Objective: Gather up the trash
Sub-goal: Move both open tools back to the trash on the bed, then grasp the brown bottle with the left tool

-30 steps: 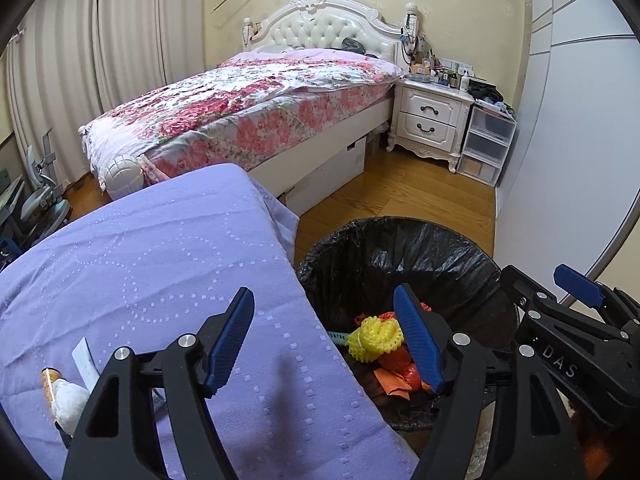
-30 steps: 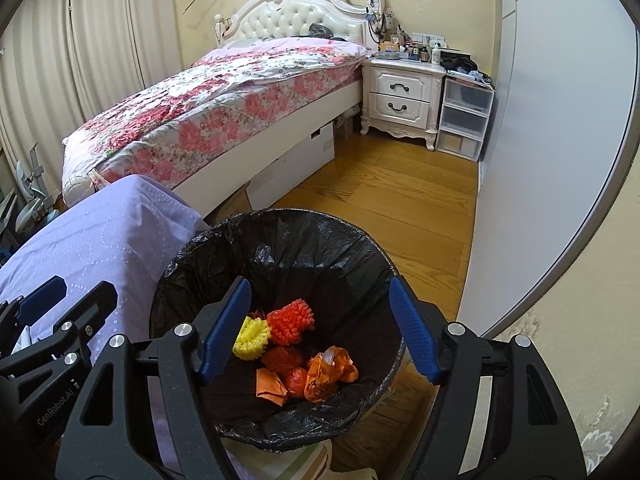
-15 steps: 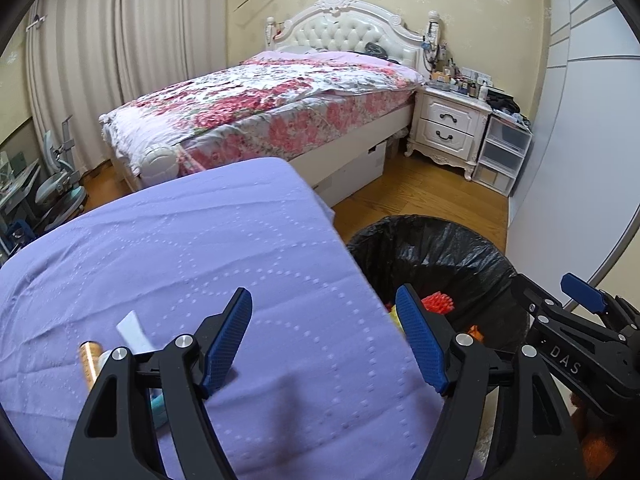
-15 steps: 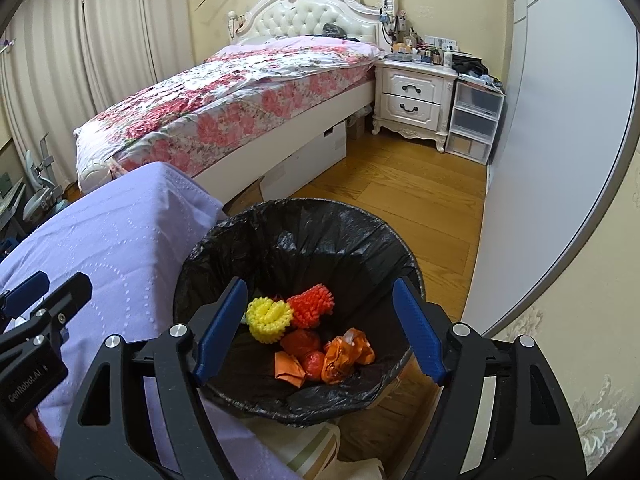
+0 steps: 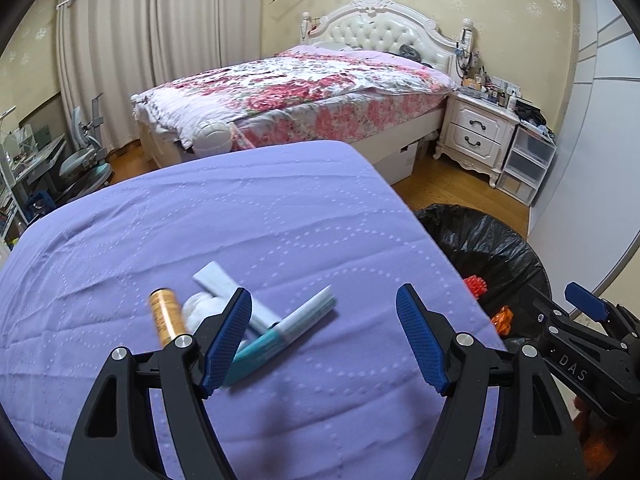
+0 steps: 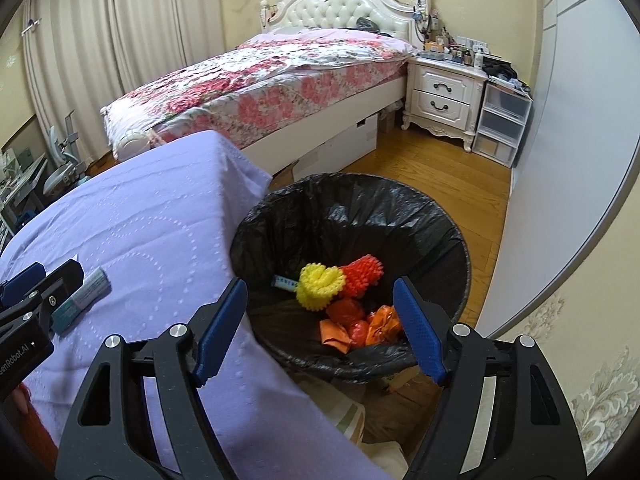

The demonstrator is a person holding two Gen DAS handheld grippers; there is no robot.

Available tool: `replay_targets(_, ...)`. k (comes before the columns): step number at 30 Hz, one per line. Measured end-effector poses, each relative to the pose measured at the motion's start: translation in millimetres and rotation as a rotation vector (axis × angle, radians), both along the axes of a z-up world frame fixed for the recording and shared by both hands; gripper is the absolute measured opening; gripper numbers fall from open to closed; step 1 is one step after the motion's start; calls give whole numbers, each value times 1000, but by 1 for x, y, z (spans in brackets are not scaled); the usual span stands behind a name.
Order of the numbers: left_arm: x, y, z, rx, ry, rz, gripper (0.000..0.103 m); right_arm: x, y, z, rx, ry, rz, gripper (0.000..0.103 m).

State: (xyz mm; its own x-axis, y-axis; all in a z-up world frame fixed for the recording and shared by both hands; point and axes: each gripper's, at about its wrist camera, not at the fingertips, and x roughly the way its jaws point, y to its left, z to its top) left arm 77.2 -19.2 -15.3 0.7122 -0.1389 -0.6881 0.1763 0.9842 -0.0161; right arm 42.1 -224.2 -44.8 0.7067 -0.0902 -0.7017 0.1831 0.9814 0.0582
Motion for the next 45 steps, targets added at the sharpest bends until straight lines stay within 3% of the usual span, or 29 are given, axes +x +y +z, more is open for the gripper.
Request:
replay_targets(19,-10,101,-18,-30,62,202,73,0,71,0,-26,11,150,74)
replay_targets(45,10,123,-34,-28,130,235,73,3,81,-5,-39,21,172,74)
